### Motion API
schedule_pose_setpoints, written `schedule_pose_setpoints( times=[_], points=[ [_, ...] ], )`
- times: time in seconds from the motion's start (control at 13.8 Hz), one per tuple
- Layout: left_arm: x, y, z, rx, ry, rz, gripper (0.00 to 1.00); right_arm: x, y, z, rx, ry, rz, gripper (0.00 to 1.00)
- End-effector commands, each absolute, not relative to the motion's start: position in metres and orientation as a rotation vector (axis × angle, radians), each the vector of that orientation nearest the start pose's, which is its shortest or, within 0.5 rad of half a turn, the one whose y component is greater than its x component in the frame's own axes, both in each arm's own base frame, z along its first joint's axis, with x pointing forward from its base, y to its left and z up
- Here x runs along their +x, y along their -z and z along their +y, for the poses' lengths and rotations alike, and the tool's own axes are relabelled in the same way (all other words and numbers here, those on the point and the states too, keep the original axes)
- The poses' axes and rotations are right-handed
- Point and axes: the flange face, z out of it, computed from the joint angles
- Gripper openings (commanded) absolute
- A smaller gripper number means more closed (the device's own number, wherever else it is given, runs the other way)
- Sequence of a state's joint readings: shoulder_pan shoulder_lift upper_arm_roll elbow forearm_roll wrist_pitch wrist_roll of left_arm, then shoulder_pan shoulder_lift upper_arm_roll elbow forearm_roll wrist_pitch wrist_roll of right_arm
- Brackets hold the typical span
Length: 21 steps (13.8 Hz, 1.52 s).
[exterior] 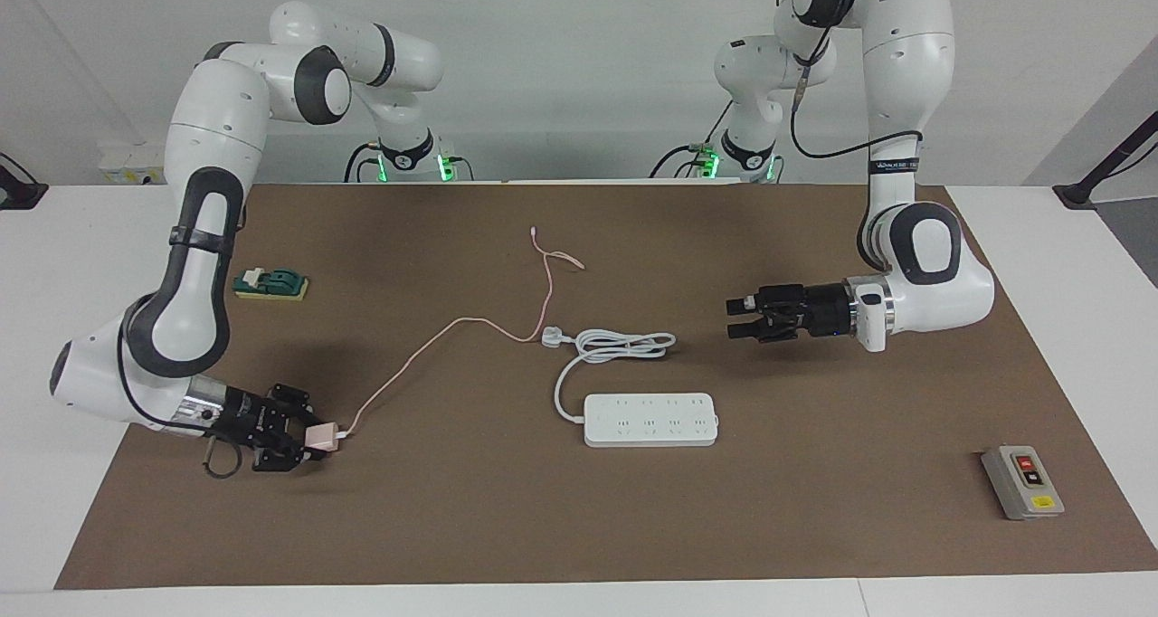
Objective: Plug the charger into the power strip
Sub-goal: 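Grasp the pink charger with the right gripper and carry it toward the power strip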
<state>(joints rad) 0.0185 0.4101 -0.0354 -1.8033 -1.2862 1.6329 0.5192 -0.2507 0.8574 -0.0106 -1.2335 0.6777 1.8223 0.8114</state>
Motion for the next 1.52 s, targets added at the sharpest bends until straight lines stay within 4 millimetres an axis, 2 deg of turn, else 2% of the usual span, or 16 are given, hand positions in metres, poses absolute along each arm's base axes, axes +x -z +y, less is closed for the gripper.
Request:
schedule_pose_setpoints(
  times=[0.0, 0.07, 0.14, 0.22, 0.36, 0.43, 0.58, 0.87, 1.01, 1.09, 1.16, 1.3, 1.45],
  points=[
    [0.615, -0.332, -0.097, 1.711, 0.122, -0.042, 1.00, 0.724, -0.282, -0.092, -2.032, -0.571, 1.624, 0.00],
    [0.616, -0.336, -0.085, 1.689, 0.113, -0.032, 1.00, 0.725, -0.306, -0.075, -2.031, -0.578, 1.628, 0.00],
    [0.613, -0.335, -0.086, 1.679, 0.126, -0.035, 1.00, 0.724, -0.323, -0.061, -2.025, -0.603, 1.637, 0.00],
    [0.608, -0.328, -0.089, 1.680, 0.140, -0.028, 1.00, 0.723, -0.342, -0.044, -2.020, -0.626, 1.628, 0.00],
    [0.595, -0.310, -0.122, 1.712, 0.167, -0.041, 1.00, 0.721, -0.375, -0.006, -2.024, -0.650, 1.614, 0.00],
    [0.588, -0.301, -0.123, 1.696, 0.127, -0.079, 1.00, 0.720, -0.387, 0.011, -2.025, -0.656, 1.614, 0.00],
    [0.588, -0.301, -0.122, 1.672, 0.038, -0.171, 1.00, 0.715, -0.410, 0.057, -2.041, -0.668, 1.594, 0.00],
    [0.591, -0.302, -0.118, 1.629, 0.004, -0.138, 1.00, 0.708, -0.429, 0.147, -1.989, -0.723, 1.641, 0.00],
    [0.589, -0.319, -0.073, 1.509, -0.006, -0.133, 1.00, 0.704, -0.436, 0.195, -1.977, -0.698, 1.658, 0.00],
    [0.588, -0.322, -0.053, 1.499, -0.024, -0.115, 1.00, 0.701, -0.437, 0.217, -1.970, -0.684, 1.665, 0.00],
    [0.586, -0.317, -0.049, 1.506, -0.027, -0.098, 1.00, 0.698, -0.438, 0.233, -1.959, -0.672, 1.673, 0.00],
    [0.597, -0.302, -0.075, 1.629, -0.064, -0.060, 1.00, 0.691, -0.441, 0.267, -1.920, -0.665, 1.716, 0.00],
    [0.600, -0.306, -0.094, 1.625, -0.056, -0.088, 1.00, 0.684, -0.443, 0.298, -1.884, -0.652, 1.745, 0.00]
  ],
)
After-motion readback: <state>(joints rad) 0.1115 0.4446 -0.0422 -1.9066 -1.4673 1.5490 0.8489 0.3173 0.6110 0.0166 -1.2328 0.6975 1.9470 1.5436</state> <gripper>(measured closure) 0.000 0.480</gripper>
